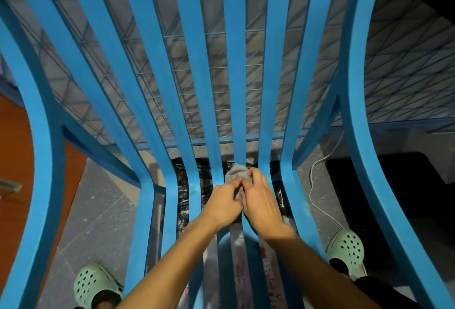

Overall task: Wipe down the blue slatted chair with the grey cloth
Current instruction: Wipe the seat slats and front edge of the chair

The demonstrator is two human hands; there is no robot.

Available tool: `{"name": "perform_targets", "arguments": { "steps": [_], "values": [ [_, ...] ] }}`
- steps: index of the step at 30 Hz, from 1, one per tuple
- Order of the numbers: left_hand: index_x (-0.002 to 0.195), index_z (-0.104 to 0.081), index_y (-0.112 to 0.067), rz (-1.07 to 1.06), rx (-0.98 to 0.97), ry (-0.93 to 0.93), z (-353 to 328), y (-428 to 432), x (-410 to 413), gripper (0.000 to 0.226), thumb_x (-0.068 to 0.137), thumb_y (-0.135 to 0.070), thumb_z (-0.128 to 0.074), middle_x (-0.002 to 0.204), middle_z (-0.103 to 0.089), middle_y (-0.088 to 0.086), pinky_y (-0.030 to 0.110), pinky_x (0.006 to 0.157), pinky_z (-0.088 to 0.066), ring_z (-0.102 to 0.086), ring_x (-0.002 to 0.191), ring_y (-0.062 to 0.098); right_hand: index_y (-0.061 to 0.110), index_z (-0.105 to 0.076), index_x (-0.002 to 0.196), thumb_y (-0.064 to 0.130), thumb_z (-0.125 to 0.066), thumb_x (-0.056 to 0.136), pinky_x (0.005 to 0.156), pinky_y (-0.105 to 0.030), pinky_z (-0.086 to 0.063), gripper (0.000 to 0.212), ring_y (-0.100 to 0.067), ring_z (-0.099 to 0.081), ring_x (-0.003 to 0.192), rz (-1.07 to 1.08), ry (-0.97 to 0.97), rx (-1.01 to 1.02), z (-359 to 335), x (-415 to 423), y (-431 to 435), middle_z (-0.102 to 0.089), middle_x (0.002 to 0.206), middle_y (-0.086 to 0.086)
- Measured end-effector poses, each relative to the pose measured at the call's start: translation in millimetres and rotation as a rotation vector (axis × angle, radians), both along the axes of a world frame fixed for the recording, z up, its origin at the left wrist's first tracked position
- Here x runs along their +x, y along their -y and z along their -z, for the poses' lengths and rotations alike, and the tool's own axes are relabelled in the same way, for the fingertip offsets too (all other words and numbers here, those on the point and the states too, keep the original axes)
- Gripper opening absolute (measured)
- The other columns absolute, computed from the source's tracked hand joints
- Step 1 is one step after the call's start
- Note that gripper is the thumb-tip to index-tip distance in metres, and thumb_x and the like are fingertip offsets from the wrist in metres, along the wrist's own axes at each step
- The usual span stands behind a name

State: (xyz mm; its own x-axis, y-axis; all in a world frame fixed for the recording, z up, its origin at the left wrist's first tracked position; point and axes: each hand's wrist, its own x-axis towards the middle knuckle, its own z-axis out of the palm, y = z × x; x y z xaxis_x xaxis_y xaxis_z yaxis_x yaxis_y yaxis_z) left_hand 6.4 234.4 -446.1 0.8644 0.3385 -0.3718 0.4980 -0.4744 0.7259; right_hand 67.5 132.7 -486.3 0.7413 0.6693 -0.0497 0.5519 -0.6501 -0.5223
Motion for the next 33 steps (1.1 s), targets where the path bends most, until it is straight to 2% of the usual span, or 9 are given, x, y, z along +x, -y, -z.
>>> {"name": "perform_targets", "arguments": {
  "steps": [2, 4, 6, 12, 18, 22, 25, 29, 33],
  "values": [
    [0.148, -0.038, -0.025, 0.003, -0.022, -0.002, -2, -1, -2, 0.057, 0.094, -0.008, -0.049, 0.111, -0.068, 0.009, 0.014, 0.069, -0.043, -0.061, 0.087, 0.018, 0.019, -0.051, 0.121, 0.009, -0.050, 0.094, 0.084, -0.034, -0.049, 0.028, -0.015, -0.042, 0.107, -0.005, 0.014, 0.030, -2, 4, -1, -0.038, 0.120, 0.003],
    [0.148, -0.037, -0.024, -0.062, -0.080, 0.005, -2, -7, -1, 0.061, 0.092, -0.007, -0.051, 0.125, -0.064, 0.008, 0.024, 0.088, -0.049, -0.062, 0.108, 0.022, 0.021, -0.045, 0.129, 0.006, -0.056, 0.089, 0.081, -0.034, -0.051, 0.044, -0.019, -0.043, 0.110, -0.036, 0.050, 0.036, -5, 7, -5, -0.040, 0.123, -0.002],
    [0.149, -0.036, -0.021, -0.127, -0.131, 0.020, -1, -10, -1, 0.062, 0.092, -0.005, -0.053, 0.132, -0.060, 0.005, 0.027, 0.101, -0.046, -0.057, 0.121, 0.020, 0.022, -0.046, 0.130, 0.012, -0.055, 0.093, 0.079, -0.033, -0.050, 0.039, -0.019, -0.041, 0.110, -0.050, 0.049, 0.046, -5, 9, -9, -0.039, 0.124, -0.001],
    [0.148, -0.036, -0.028, -0.121, -0.097, 0.005, -7, 21, -20, 0.059, 0.095, -0.007, -0.048, 0.124, -0.065, 0.007, 0.027, 0.085, -0.051, -0.063, 0.106, 0.023, 0.011, -0.057, 0.115, 0.007, -0.048, 0.094, 0.079, -0.039, -0.045, 0.023, -0.024, -0.042, 0.101, -0.097, 0.040, -0.059, 2, 3, -1, -0.046, 0.112, -0.007],
    [0.150, -0.032, -0.025, 0.005, -0.046, -0.100, -17, 39, -37, 0.073, 0.085, 0.005, -0.046, 0.083, -0.060, 0.001, 0.014, 0.050, -0.041, -0.056, 0.067, 0.012, 0.006, -0.057, 0.113, 0.001, -0.049, 0.091, 0.082, -0.040, -0.043, 0.024, -0.027, -0.043, 0.102, -0.092, 0.040, -0.095, 0, -18, 22, -0.048, 0.112, -0.012],
    [0.148, -0.035, -0.026, 0.045, -0.002, -0.130, -20, 63, -71, 0.075, 0.081, 0.006, -0.047, 0.096, -0.067, 0.011, 0.034, 0.071, -0.055, -0.063, 0.080, 0.023, 0.012, -0.061, 0.112, 0.008, -0.045, 0.097, 0.076, -0.032, -0.040, 0.022, -0.019, -0.040, 0.102, -0.095, -0.043, -0.097, -4, -49, 46, -0.046, 0.116, -0.003],
    [0.146, -0.036, -0.027, 0.068, 0.013, -0.142, -22, 82, -97, 0.075, 0.079, 0.004, -0.047, 0.095, -0.066, 0.010, 0.041, 0.073, -0.057, -0.064, 0.081, 0.023, 0.016, -0.061, 0.105, 0.012, -0.042, 0.099, 0.074, -0.028, -0.031, 0.021, -0.012, -0.036, 0.096, -0.068, -0.103, -0.053, -11, -76, 69, -0.041, 0.105, 0.007],
    [0.148, -0.033, -0.025, 0.101, -0.018, -0.163, -28, 113, -132, 0.073, 0.083, 0.006, -0.047, 0.088, -0.063, 0.008, 0.032, 0.068, -0.055, -0.061, 0.077, 0.020, 0.016, -0.062, 0.103, 0.009, -0.050, 0.094, 0.072, -0.030, -0.040, 0.017, -0.016, -0.045, 0.094, -0.060, -0.074, -0.075, -9, -107, 101, -0.047, 0.106, 0.002],
    [0.148, -0.035, -0.032, 0.088, -0.092, -0.132, -34, 130, -167, 0.074, 0.084, 0.003, -0.050, 0.111, -0.066, 0.009, 0.024, 0.078, -0.053, -0.063, 0.093, 0.020, 0.014, -0.067, 0.112, 0.007, -0.059, 0.089, 0.078, -0.037, -0.052, 0.025, -0.021, -0.053, 0.097, -0.120, -0.058, -0.091, -13, -135, 129, -0.052, 0.106, -0.003]
  ]
}}
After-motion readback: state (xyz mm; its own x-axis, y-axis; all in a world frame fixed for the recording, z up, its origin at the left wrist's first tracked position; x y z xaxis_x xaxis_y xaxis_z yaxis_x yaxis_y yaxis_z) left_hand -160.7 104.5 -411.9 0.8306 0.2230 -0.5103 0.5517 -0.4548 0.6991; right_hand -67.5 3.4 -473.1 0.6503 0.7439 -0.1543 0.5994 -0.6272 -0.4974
